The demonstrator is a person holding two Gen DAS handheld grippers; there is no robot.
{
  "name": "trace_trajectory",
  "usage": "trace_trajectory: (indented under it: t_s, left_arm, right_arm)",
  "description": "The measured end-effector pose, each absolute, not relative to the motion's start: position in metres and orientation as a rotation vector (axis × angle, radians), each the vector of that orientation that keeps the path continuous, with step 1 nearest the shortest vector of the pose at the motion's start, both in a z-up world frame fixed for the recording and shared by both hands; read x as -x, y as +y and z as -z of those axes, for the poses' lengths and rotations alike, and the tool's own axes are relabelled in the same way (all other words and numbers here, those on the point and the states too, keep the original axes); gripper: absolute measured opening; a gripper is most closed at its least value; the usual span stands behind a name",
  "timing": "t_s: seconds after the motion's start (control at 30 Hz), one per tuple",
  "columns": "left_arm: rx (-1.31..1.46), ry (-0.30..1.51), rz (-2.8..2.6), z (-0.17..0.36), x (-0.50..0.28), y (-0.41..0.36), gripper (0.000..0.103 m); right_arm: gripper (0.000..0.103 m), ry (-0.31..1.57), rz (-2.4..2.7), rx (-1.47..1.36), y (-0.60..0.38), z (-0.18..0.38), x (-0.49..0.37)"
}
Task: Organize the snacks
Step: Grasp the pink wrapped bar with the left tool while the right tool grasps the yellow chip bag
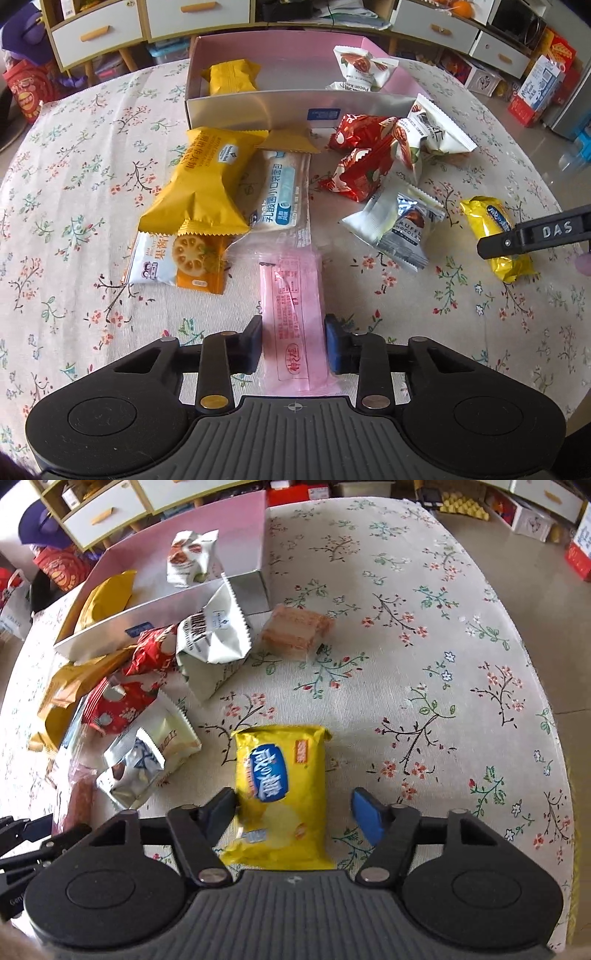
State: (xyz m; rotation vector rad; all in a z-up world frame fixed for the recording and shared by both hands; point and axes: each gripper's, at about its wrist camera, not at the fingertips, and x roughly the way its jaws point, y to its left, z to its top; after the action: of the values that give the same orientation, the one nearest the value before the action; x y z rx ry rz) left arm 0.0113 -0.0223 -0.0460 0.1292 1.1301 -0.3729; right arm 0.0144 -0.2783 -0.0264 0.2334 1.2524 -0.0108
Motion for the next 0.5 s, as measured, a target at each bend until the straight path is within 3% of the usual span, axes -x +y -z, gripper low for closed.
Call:
trace_trajectory:
  t_s: [0.17, 0.5]
  left_arm:
    - [-0.120, 1.129, 0.383, 0.043, -0.009, -0.021, 0.030]
    - [-0.111, 1.079, 0.441, 0.024, 0.003, -0.014, 0.029]
  right_arm:
    - [0.049, 1.234, -0.017, -0.134, -0.263, 0.026, -0.012]
    - [0.047, 1.180, -0.042, -0.118, -0.261, 0.015, -0.014]
